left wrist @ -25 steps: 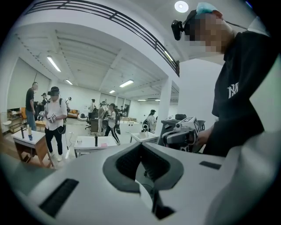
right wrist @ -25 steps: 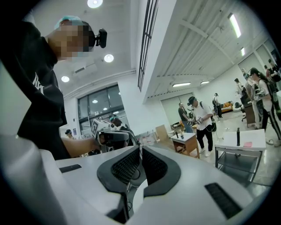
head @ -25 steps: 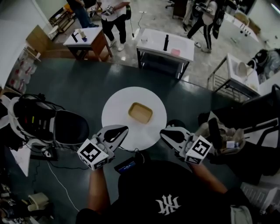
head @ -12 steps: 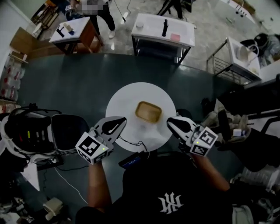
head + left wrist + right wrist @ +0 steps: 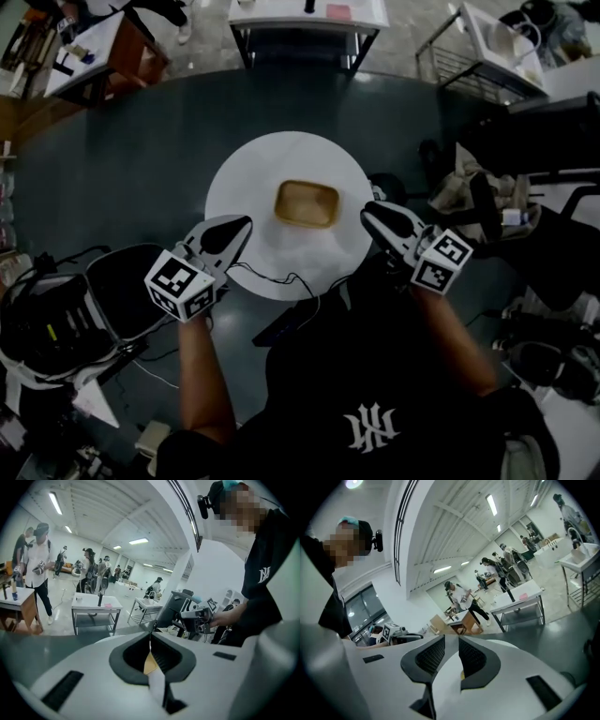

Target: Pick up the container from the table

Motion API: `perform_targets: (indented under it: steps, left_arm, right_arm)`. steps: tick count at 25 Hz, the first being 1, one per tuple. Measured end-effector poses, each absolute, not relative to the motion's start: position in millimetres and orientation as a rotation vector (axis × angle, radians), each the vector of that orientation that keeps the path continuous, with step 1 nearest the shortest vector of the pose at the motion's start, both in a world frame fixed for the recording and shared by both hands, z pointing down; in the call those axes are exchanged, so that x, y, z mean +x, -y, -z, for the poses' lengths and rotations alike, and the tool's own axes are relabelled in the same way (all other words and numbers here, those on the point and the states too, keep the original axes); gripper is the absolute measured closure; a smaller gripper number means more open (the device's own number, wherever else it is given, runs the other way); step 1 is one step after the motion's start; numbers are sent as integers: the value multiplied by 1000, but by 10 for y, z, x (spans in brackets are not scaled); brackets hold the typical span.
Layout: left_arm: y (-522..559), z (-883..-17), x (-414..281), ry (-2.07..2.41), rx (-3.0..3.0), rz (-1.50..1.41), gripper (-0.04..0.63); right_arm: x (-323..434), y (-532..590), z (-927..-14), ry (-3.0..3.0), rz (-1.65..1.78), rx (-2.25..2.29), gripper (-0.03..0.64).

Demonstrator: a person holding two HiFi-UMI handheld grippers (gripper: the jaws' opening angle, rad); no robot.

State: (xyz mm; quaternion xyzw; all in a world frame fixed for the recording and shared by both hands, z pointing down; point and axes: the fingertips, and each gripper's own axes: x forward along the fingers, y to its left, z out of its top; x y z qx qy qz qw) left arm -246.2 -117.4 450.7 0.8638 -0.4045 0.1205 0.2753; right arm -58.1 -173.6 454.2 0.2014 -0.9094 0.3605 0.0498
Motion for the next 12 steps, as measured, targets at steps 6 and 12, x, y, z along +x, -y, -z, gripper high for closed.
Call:
perform_targets:
  steps: [6,12]
  left_arm:
    - [1359,-5009,-2383,978,2238,-369,564]
    - [1563,-5510,-2279,935,2114,-426,545]
  right_arm:
    - [-559,1842,-5051,2641,-1223,731,486]
    - [-458,1977,-5590,2506,-1376,812,480]
